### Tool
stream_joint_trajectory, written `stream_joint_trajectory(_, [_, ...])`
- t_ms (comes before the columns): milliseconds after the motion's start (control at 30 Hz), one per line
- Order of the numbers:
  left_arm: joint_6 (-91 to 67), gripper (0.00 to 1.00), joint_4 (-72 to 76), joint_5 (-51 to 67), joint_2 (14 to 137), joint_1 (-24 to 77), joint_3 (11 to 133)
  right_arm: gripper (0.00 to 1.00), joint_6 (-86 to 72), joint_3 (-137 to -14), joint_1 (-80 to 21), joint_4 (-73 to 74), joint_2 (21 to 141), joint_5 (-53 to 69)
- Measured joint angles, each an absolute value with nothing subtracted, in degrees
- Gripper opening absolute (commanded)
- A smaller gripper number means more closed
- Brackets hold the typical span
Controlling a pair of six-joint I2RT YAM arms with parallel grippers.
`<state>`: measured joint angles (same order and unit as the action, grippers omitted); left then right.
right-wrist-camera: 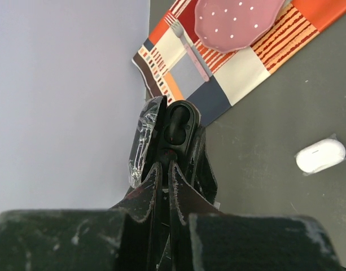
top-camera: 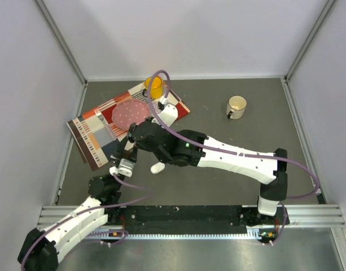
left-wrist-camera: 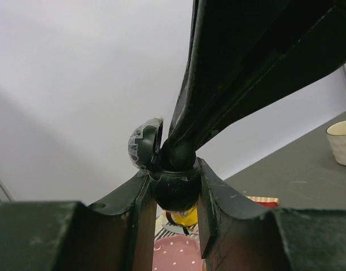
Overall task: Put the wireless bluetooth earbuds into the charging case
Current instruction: Place the earbud in the charging case.
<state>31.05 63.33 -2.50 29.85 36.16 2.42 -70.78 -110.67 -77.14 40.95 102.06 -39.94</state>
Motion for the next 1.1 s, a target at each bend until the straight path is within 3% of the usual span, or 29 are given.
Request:
stream_joint_trajectory(400, [31.94,0.0,64.25,-4.19,30.89,36.05,1.89,0.0,-74.54,-113.4,-76.18,43.13,104.92,-37.82])
stream_joint_trajectory(467, [31.94,0.0,64.25,-4.4,30.92,36.05,1.74,0.05,-74.67,-113.56,-75.88,43.29,105.16,-37.12])
stream_joint_trajectory(533, [31.94,0.0,64.25,-4.62,30.94,36.03,1.67,0.19,-74.63,-113.78,-75.66,43.4,105.41,-36.67])
stream_joint_trajectory(667, [31.81,0.0,64.29,-4.4,31.31,36.05,1.63,0.3,-74.59,-114.15,-75.55,43.31,105.58,-36.45])
stream_joint_trajectory(1100, [28.38,0.0,65.65,-4.75,31.4,36.07,1.61,0.35,-72.53,-112.9,-75.61,44.03,104.55,-37.3])
